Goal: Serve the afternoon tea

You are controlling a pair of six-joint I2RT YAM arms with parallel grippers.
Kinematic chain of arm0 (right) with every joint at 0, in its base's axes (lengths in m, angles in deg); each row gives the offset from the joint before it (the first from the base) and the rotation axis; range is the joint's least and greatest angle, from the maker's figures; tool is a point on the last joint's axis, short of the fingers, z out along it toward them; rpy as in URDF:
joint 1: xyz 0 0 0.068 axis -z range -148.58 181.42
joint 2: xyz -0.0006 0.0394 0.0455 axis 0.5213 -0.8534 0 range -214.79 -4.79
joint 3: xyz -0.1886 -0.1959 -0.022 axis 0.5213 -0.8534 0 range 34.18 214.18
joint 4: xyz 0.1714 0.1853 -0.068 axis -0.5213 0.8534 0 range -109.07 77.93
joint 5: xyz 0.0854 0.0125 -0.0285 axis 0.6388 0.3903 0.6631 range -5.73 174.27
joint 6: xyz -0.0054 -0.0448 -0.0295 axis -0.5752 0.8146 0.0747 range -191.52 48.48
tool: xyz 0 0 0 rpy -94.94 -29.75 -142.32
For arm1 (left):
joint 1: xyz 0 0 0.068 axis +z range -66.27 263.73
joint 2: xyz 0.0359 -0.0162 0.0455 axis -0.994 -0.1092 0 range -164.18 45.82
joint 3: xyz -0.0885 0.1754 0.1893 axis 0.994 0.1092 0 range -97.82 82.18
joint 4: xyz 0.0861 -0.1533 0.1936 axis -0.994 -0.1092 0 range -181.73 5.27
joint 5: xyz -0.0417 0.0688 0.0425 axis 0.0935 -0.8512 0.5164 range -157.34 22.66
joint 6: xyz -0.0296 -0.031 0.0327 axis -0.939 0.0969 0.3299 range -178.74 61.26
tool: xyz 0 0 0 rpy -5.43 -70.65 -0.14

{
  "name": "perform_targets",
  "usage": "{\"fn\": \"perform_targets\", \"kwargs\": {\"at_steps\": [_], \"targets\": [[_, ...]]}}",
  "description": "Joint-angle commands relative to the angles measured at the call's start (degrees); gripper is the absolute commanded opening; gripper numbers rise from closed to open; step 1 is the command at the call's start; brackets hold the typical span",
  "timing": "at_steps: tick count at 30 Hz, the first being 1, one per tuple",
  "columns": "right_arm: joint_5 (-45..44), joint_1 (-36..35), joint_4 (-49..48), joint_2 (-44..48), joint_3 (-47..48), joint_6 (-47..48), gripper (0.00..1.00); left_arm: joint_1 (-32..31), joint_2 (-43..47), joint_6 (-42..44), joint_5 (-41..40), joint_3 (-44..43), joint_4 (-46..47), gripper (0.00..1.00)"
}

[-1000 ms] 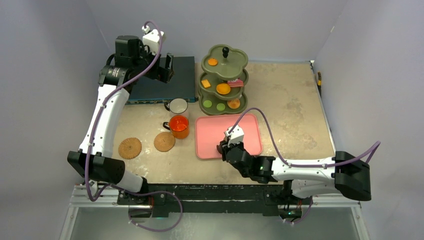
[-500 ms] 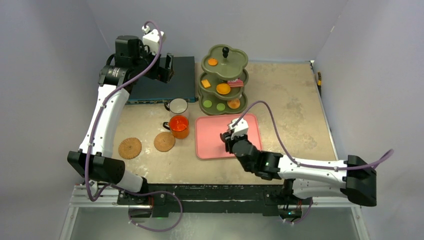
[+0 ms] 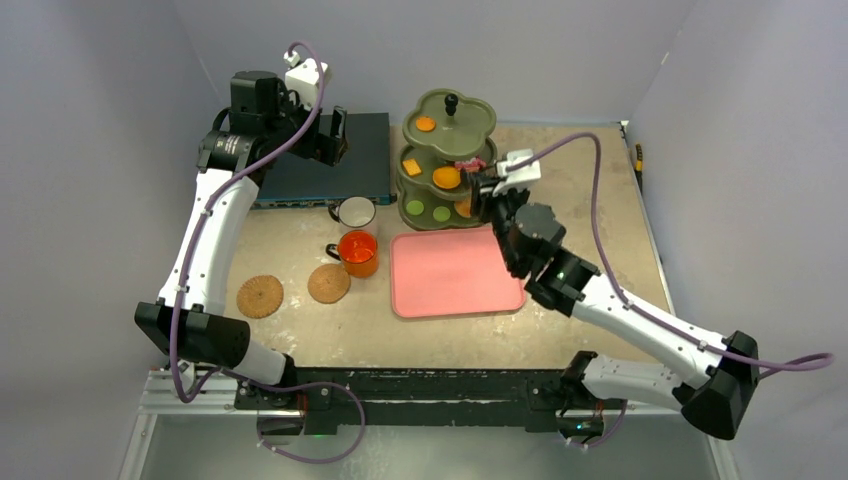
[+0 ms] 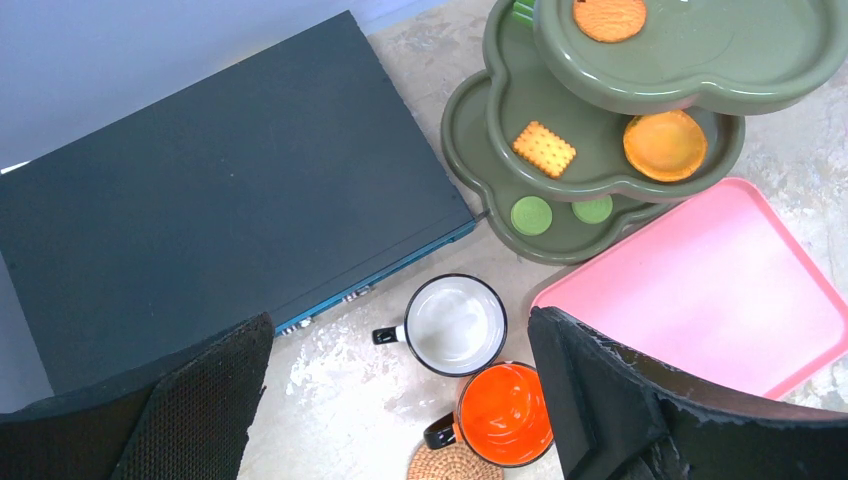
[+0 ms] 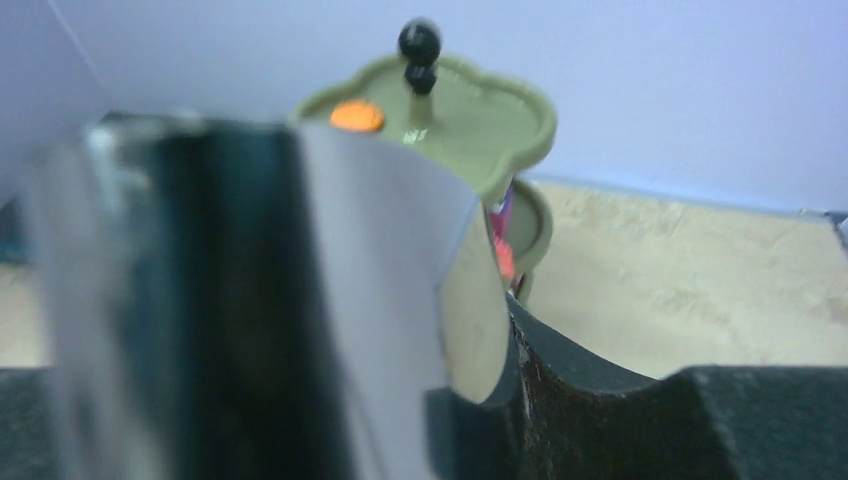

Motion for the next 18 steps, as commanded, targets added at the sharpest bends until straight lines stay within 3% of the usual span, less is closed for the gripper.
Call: {"fn": "perform_targets", "kwargs": {"at_steps": [1,18], "targets": [[5.5,5.4,-5.44,-2.85,8.38,5.54,0.45,0.37,2.13,-1.04,1.05,0.18,1.77,0.99],[18.32,21.69,-10.64,-23.35,26.76,4.43,0.45,0.41,2.79,-0.3,1.15,2.04,1.58,0.99]]}}
